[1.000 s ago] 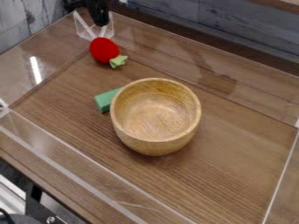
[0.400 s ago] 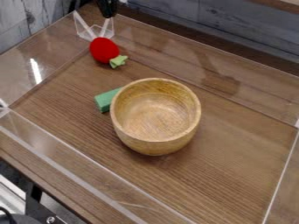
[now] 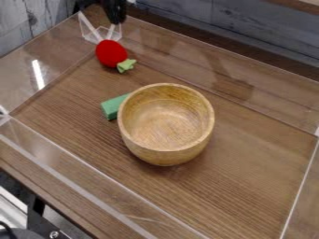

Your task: Move the red object to the right side of the table

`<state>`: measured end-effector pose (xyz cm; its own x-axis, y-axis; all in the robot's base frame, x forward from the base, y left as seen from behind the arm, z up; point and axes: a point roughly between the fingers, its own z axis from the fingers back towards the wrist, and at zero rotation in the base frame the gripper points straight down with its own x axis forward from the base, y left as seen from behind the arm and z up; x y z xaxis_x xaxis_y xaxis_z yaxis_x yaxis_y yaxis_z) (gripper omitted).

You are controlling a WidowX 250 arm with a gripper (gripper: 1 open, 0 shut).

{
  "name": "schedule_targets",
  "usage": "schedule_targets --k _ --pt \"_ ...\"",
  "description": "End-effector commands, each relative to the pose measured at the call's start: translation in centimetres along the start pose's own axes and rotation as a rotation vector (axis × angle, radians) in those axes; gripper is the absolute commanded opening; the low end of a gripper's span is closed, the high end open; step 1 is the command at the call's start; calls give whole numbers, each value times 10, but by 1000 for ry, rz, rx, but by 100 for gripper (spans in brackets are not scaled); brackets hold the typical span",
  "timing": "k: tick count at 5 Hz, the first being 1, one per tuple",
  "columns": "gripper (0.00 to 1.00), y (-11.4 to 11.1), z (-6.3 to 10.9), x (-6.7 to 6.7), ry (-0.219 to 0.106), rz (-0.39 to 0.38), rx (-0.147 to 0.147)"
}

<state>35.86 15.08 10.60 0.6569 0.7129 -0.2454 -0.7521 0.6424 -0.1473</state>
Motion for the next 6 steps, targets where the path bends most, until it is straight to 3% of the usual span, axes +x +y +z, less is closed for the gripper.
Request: schedule_targets --k 1,3,5,6 --pt "100 -7 15 6 -71 -19 -13" --pt "100 -4 -7 20 -67 5 21" --pt "100 1 -29 25 -68 26 54" --pt "0 3 -35 25 -67 34 59"
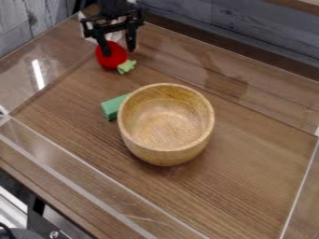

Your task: Move the red object to the right side of the table

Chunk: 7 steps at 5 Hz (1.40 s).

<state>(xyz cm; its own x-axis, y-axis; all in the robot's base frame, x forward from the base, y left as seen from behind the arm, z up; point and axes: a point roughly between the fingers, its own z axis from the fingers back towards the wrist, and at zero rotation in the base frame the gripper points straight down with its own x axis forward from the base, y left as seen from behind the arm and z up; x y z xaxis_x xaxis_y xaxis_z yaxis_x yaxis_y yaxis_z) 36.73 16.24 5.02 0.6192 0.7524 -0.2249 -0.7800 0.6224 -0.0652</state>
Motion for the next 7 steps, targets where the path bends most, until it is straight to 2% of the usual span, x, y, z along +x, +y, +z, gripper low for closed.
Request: schedule_targets --k 1,2,4,7 --pt "0 -6 15 -4 -38 -19 -13" --pt "0 -8 30 -11 -33 -39 -26" --pt "0 -14 49 -22 -21 -75 -49" --pt "0 -18 62 -29 -2 -96 -63"
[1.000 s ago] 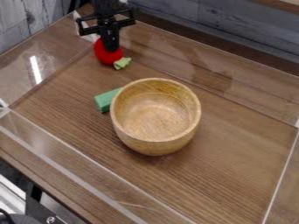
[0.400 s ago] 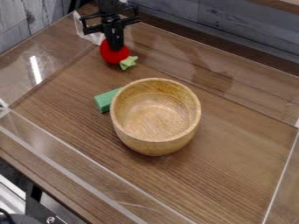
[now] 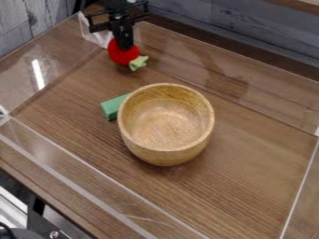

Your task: Move the red object to the right side of the table

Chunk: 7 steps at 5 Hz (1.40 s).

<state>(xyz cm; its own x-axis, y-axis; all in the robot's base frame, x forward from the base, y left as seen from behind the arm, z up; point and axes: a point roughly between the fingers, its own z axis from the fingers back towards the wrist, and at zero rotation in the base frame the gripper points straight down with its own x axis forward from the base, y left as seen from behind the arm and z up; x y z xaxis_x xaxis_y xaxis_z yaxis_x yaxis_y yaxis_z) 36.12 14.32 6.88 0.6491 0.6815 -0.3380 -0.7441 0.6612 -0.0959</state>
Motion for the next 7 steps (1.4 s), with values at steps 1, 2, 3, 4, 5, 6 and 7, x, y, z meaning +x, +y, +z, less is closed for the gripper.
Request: schedule_targets --k 1,2,3,4,5,6,7 --pt "0 -13 49 -14 -119 -47 -43" --pt "0 -16 52 -17 -109 -56 -42" --pt "0 -19 53 -21 -100 -69 -39" --pt "0 -29 55 -31 -84 -104 -33" --pt "0 -35 54 -35 -75 -125 -32" --pt "0 -46 55 -49 -57 -168 -26" --pt "0 -51 54 -57 -47 -194 -23"
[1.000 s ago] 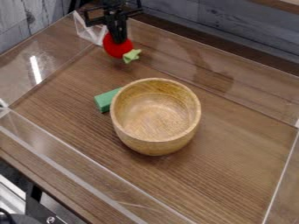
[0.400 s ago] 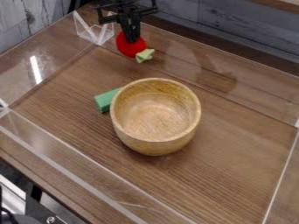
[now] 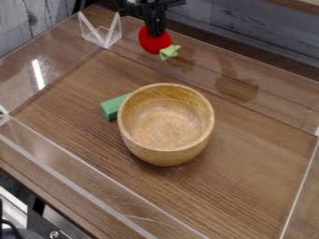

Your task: Move the red object to the right side of the table

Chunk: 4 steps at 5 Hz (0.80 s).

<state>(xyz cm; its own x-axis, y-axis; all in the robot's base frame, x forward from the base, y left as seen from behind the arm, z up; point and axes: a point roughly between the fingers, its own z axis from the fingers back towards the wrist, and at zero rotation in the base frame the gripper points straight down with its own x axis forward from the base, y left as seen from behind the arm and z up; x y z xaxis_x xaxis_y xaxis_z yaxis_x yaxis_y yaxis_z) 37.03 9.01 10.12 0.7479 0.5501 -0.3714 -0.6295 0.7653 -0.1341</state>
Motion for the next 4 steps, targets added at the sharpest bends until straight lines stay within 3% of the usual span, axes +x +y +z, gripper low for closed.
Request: schedule_targets --k 1,2,3,4 --pt "0 -2 32 -14 -103 -33 -30" --pt "100 0 25 -10 -101 -25 -27" --pt "0 -3 22 -12 -96 -38 -24" --pt "0 -4 18 -10 -93 -37 -18"
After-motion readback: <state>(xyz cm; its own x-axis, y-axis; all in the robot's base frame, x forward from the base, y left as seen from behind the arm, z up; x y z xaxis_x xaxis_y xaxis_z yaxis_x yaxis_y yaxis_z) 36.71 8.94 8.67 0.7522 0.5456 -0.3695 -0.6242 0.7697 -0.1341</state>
